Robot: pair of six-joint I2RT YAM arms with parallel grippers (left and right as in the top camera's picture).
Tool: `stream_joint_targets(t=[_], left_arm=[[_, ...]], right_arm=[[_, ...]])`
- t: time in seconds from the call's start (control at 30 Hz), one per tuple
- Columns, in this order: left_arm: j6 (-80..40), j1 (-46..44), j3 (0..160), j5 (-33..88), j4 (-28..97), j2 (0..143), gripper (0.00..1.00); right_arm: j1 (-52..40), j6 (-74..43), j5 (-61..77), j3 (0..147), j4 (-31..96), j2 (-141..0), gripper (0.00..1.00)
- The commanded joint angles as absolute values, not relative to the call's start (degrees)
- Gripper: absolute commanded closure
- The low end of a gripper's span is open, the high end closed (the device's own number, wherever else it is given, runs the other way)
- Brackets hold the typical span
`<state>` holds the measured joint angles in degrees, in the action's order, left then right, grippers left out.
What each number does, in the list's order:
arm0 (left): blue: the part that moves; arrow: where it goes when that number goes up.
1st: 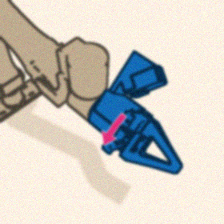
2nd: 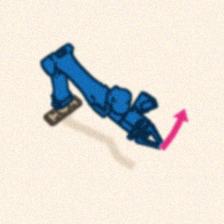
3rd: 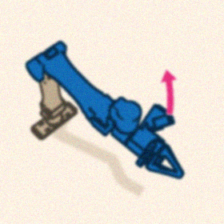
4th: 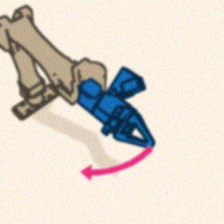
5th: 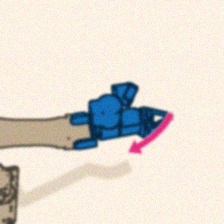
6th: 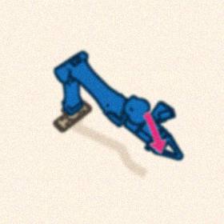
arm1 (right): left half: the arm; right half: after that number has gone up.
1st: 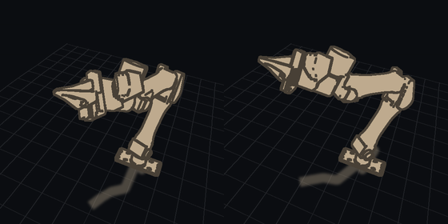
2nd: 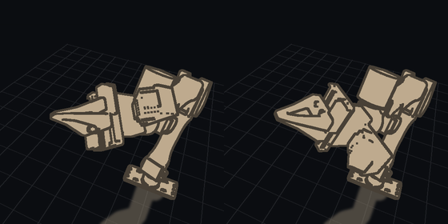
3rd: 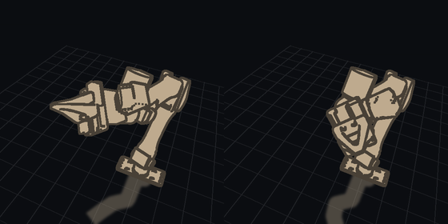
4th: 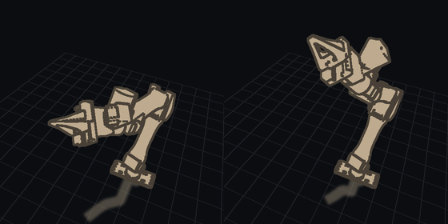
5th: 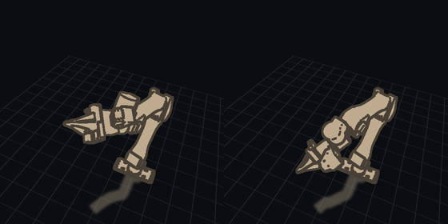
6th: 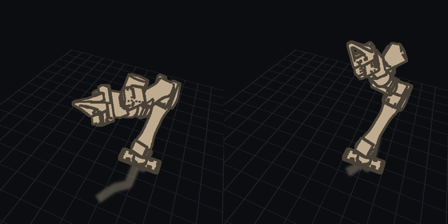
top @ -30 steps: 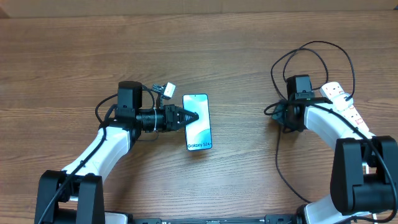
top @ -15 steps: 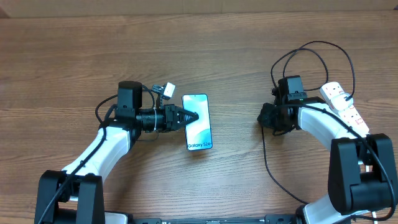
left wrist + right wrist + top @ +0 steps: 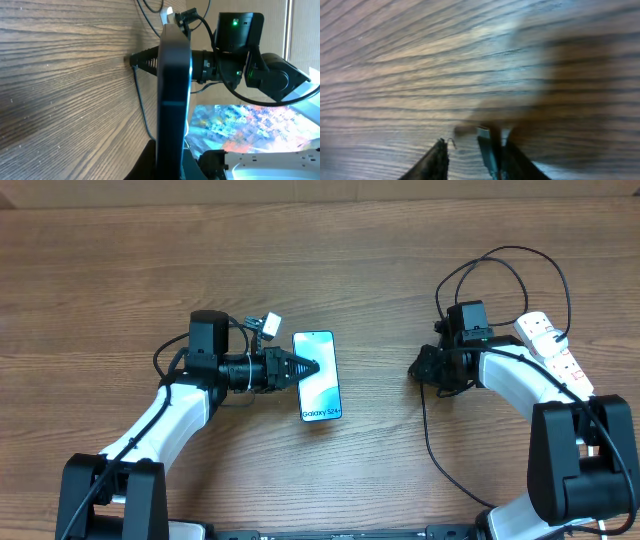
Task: Plug charger to phone and switch on socket
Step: 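Lower the right gripper onto the black charging cable plug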
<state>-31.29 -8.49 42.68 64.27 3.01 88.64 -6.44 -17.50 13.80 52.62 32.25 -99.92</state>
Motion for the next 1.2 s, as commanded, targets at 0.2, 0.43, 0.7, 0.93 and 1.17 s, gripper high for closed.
stream_joint_targets(t=[0.2,0.43,0.7,0.93,1.17], left_arm=[[-32.4,-8.27,43.13,64.1,2.72,88.71,0.96],[-32.38,-8.25,43.13,63.09,2.68,88.71,0.96],[-33.52,-8.25,43.13,62.41,2.48,88.71,0.96],[-41.15,-7.55,43.13,62.46,-1.91,88.71,0.96],[-42.94,-6.72,43.13,62.61,-3.49,88.71,0.96]], right_arm=[[-6.85,-17.32,8.86,50.09,38.26,-103.0,0.61],[-6.87,-16.4,2.61,50.09,40.93,-103.0,0.47],[-8.97,-14.68,2.02,47.07,36.67,-103.0,0.45],[-10.2,-14.72,-0.56,46.85,35.73,-103.0,0.69],[-12.56,-14.76,-0.38,46.85,35.16,-103.0,0.67]])
